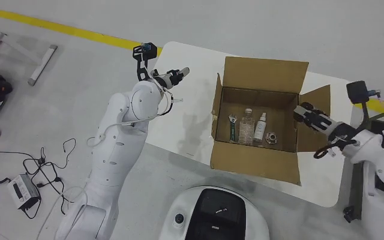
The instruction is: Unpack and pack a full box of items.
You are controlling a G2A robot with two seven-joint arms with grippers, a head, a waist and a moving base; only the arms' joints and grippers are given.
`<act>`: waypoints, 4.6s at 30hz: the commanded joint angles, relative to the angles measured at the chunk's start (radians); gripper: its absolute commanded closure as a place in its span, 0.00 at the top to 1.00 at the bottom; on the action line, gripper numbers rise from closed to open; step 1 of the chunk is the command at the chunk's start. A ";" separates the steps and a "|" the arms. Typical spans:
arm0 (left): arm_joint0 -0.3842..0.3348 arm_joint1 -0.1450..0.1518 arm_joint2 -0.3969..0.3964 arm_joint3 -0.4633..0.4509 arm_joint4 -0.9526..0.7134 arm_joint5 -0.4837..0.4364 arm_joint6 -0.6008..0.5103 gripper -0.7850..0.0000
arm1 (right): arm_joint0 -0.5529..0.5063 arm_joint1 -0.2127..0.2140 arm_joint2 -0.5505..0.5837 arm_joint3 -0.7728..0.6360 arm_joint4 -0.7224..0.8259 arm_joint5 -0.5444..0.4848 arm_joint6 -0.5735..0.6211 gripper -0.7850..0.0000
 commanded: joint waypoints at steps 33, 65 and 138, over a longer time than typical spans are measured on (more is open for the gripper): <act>0.088 0.002 0.068 0.018 0.063 -0.104 0.095 1.00 | -0.297 -0.016 0.240 0.277 0.096 -0.518 -0.435 0.00; 0.099 0.000 0.195 0.186 0.215 -0.579 0.411 0.00 | -0.047 -0.033 -0.142 0.468 -0.097 -0.563 -0.603 0.00; -0.081 -0.049 0.385 0.442 0.299 -0.872 0.575 0.13 | -0.040 0.004 -0.179 0.396 -0.092 -0.374 -0.502 0.00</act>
